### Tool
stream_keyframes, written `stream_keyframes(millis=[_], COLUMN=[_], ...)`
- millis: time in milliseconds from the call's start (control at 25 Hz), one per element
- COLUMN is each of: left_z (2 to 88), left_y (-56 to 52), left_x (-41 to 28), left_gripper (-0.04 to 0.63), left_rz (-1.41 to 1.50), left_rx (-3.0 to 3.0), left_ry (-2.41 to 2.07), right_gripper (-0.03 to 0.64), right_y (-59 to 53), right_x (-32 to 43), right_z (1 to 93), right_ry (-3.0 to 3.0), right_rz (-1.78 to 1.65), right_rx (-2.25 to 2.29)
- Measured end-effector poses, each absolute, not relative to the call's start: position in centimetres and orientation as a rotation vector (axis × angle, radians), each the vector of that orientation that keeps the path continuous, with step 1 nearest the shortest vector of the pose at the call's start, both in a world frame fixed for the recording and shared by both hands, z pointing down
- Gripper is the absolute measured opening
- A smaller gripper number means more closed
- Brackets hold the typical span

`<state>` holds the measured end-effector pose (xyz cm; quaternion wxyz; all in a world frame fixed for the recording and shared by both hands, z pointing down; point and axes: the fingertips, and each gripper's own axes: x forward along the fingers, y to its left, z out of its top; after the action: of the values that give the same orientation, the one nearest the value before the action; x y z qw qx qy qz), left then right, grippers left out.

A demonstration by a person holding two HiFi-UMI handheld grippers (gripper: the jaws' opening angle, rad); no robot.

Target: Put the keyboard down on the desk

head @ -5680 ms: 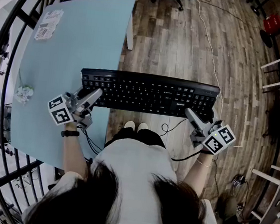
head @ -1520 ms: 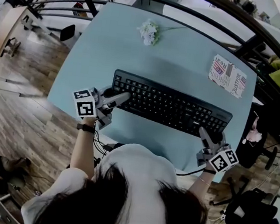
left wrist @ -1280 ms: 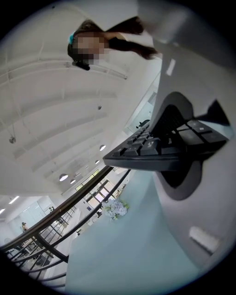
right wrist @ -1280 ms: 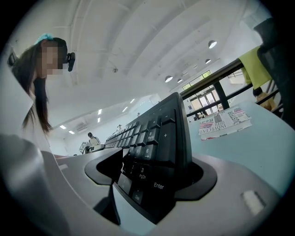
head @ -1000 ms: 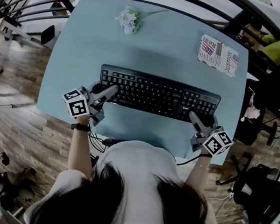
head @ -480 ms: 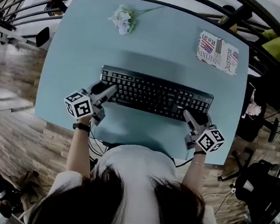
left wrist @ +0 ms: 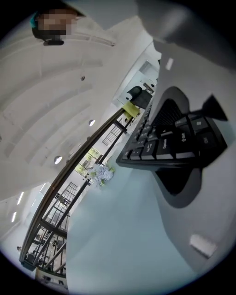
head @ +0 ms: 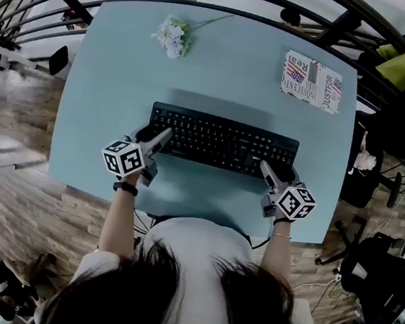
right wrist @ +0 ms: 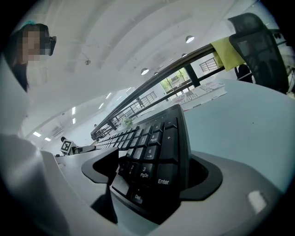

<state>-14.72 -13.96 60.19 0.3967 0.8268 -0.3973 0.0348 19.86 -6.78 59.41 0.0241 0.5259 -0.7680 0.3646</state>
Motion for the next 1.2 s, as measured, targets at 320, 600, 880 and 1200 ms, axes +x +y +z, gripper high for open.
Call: stream_keyframes(millis=[320, 600, 880, 1200], left_z=[62.9, 64.3, 64.7, 65.2], left_y=[-13.4, -13.5, -13.4, -13.0], left_x=[-14.7, -15.0, -15.4, -16.7], left_gripper=[0.313, 0.333, 0.348, 0.356], left_rz=[0.197, 0.329, 0.384, 0.556], left_rx=[1.990, 1.907, 1.876, 1.936], left_ry=[-1.066, -1.146, -1.228, -1.359], right_gripper=[0.402, 0.407, 0.407, 0.403], right_y=[-6.2, -6.2, -6.2, -5.6], right_x=[20.6, 21.0, 21.0, 22.5], right_z=[62.1, 63.3, 63.5, 63.6], right_ry=[-2.227, -2.125, -2.086, -2.001], right_rz=[1.204, 1.273, 1.264, 1.148], right_rx=[1.679, 1.688, 1.706, 1.757])
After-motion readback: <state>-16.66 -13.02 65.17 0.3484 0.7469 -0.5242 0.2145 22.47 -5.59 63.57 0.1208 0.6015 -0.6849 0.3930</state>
